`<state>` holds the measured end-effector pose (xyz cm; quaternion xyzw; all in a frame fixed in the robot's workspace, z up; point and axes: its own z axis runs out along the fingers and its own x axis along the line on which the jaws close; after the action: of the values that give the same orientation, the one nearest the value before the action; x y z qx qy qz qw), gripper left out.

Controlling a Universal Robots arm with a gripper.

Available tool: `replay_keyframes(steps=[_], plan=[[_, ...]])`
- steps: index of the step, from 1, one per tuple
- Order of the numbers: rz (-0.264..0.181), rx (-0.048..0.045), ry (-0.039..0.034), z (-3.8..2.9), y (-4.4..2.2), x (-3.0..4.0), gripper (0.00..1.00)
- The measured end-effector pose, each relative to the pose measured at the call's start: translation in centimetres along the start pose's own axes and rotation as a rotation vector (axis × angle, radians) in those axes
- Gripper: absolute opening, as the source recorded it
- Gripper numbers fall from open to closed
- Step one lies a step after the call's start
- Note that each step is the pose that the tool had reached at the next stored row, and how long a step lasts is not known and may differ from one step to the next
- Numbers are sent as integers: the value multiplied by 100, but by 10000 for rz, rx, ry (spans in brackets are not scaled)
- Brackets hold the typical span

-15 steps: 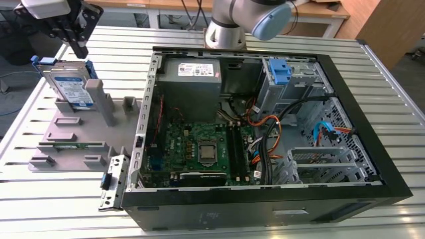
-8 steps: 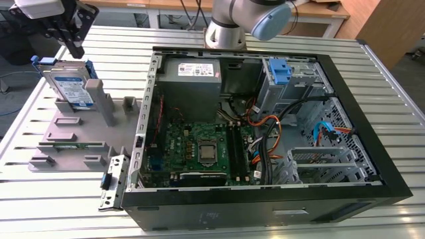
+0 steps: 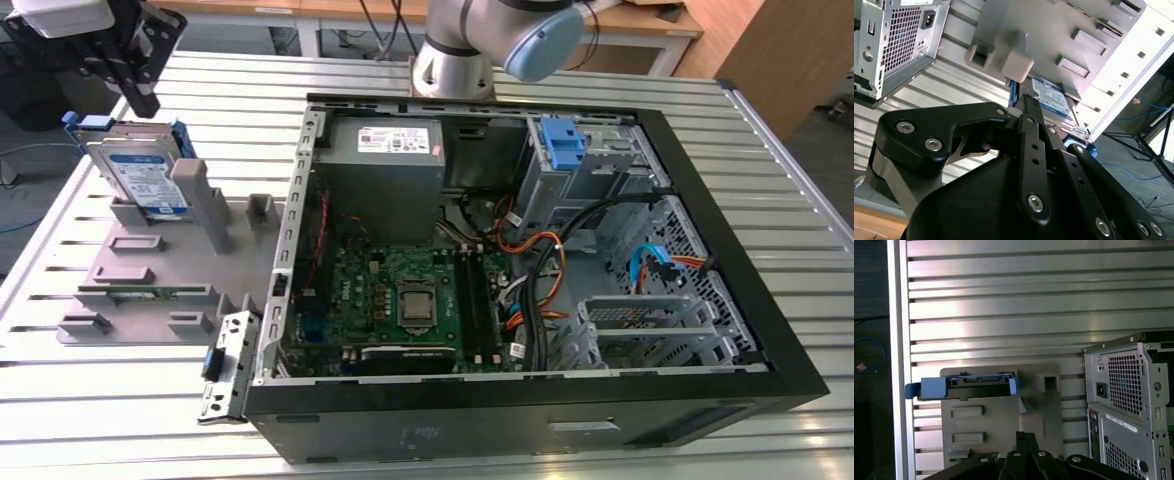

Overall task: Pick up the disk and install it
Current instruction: 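Reach for the disk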

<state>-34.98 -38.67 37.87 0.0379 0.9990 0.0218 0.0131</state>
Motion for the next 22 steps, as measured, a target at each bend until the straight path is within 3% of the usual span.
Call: replay_keyframes(steps=[22], plan=[[1,0,0,22,-12,292,11]])
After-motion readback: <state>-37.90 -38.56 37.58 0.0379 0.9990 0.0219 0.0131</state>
